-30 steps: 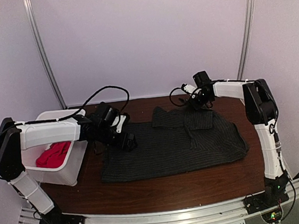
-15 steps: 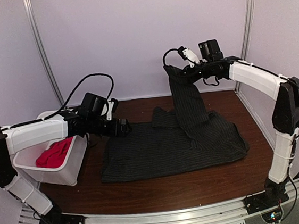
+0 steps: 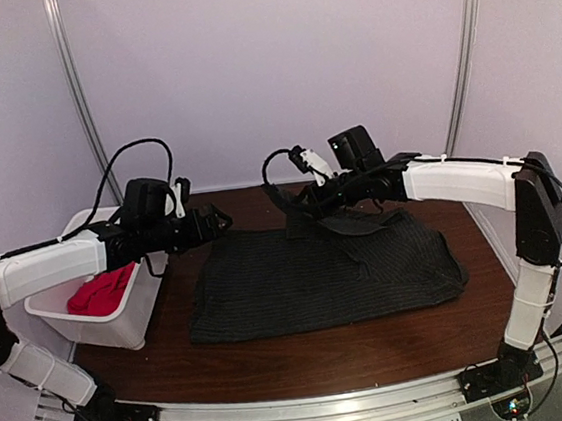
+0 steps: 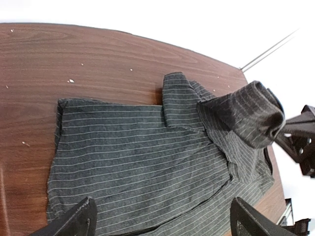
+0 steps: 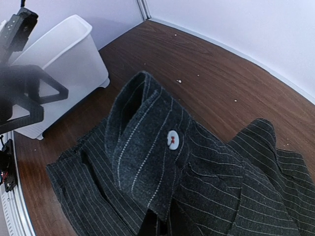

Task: Fold and stack the mixed laundry pile
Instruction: Fold the 1/3-folded shirt at the center of the board.

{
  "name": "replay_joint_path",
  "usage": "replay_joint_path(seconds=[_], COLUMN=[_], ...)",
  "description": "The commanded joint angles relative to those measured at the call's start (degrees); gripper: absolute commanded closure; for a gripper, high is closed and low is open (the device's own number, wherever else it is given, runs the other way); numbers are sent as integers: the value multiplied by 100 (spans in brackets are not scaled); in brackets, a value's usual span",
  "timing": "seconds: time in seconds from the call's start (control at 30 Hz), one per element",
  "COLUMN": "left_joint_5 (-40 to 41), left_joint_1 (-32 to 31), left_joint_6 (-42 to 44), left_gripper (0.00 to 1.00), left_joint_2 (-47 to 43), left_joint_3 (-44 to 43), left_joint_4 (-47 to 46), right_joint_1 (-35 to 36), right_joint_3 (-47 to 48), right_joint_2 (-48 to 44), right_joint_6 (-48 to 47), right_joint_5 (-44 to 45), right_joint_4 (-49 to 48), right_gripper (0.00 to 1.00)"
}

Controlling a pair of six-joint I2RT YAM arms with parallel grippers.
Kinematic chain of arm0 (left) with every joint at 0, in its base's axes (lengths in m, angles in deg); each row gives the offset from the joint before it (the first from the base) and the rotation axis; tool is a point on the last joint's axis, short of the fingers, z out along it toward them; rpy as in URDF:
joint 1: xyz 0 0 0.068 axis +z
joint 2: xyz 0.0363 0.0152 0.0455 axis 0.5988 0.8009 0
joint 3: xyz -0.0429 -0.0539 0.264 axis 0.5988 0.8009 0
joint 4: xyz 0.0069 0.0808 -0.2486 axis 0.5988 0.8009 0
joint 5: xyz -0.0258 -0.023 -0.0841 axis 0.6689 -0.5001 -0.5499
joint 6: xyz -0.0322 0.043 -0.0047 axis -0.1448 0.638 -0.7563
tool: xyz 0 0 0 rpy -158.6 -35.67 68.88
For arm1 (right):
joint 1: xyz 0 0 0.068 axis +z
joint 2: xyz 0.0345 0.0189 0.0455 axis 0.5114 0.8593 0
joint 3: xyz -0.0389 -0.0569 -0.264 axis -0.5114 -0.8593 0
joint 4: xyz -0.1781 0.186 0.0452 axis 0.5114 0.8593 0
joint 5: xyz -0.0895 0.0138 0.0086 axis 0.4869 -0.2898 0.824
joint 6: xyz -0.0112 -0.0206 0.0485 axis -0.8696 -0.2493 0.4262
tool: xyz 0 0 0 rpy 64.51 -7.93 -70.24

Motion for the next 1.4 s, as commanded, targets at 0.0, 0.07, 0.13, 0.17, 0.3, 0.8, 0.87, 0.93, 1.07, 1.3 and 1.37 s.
replay_joint_path(seconds=[0.0,0.07,0.13,0.17,0.3,0.8,0.87,0.93,1.07,1.3,1.37], left_joint_5=[-175,-162,-141,-118,-87,-720,-729,-724,-814,-908,-906], left_joint_1=[-12,-3,-3,-3,7,-7,-12,-25,-45,-148,-169], left_joint_6=[-478,-601,-739,-813,-1096,-1795,-1805,-1797,-1849,-1928,-1911], left_gripper=[5,5,6,6,8,17,17,17,20,33,42], left_joint_2=[31,48,69,99,211,1168,1211,1247,1442,1814,1844], left_joint_3=[141,183,209,209,179,262,246,238,201,83,47], left_joint_4=[-558,-576,-786,-823,-959,-2128,-2161,-2178,-2212,-2405,-2413], right_joint_1=[288,395,481,533,640,853,881,901,952,1029,1034], right_joint_3=[-58,-53,-84,-99,-84,23,82,145,239,367,370], right_joint_2=[112,243,335,382,617,1235,1331,1406,1494,1572,1565], right_joint_6=[385,422,473,490,539,739,743,736,735,735,735], right_joint_5=[-120,-112,-110,-117,-159,-329,-346,-353,-369,-358,-346], right_joint_4=[-627,-677,-768,-818,-899,-1204,-1189,-1158,-1134,-1069,-1064], right_gripper=[100,100,100,100,100,100,100,100,100,100,100])
